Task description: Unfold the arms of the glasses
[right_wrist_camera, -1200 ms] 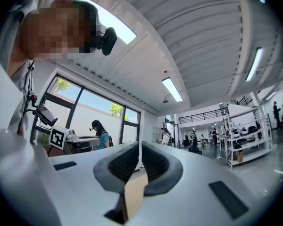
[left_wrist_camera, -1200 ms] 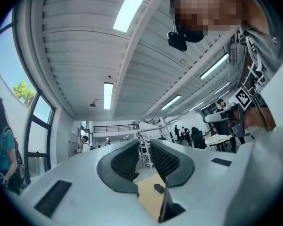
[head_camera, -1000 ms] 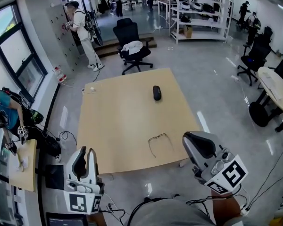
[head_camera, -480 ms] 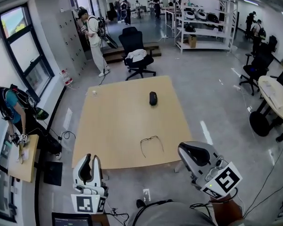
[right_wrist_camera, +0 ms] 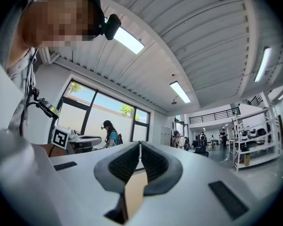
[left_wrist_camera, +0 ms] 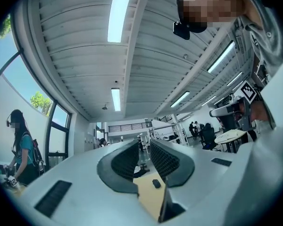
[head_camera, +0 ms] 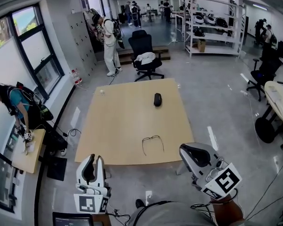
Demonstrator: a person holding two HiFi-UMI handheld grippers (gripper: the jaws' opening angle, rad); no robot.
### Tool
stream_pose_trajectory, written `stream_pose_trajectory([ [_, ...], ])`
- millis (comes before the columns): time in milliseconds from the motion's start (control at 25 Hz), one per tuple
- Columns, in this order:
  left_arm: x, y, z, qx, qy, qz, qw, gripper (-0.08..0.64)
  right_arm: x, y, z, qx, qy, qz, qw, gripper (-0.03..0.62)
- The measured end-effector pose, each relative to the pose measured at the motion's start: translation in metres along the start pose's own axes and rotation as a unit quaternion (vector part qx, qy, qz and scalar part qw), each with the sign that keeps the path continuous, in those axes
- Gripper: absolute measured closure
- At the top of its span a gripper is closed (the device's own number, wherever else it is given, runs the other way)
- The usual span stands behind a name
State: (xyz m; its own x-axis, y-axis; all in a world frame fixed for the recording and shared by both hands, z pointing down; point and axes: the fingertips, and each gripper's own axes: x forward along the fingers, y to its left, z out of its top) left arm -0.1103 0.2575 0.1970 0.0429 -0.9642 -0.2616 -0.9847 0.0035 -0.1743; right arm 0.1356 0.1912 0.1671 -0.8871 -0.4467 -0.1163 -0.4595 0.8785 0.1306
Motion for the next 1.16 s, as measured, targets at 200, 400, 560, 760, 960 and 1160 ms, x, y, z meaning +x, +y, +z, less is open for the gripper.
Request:
stream_pose_trajectory([
  [200,0.002,-0.013,0.008,0.01,0.001,-0.006,0.9999,0.483,-0.007,-0.006,-0.005,0.002,0.007,-0.005,1.0,0.584],
  [400,0.005,-0.043,0.013,0.018,0.003,-0.018,0.9997,0.483,-0.034,-0.015,-0.01,0.016,0.013,-0.011,1.0,0.584],
  [560,0.019,-0.047,0.002,0.021,0.005,-0.031,0.9993,0.482,-0.03,-0.024,-0.026,0.024,0.017,-0.018,0.999,0.584],
  [760,0.029,-0.039,-0.002,0.026,0.012,-0.03,0.9991,0.483,-0.015,-0.03,-0.031,0.033,0.019,-0.012,0.999,0.584],
  [960,0.041,-0.039,-0.003,0.025,0.013,-0.034,0.999,0.483,-0.008,-0.038,-0.034,0.037,0.023,-0.011,0.999,0.584],
  [1160,0.043,-0.042,-0.016,0.024,0.013,-0.039,0.9989,0.483,-0.007,-0.038,-0.049,0.039,0.025,-0.009,0.999,0.584],
])
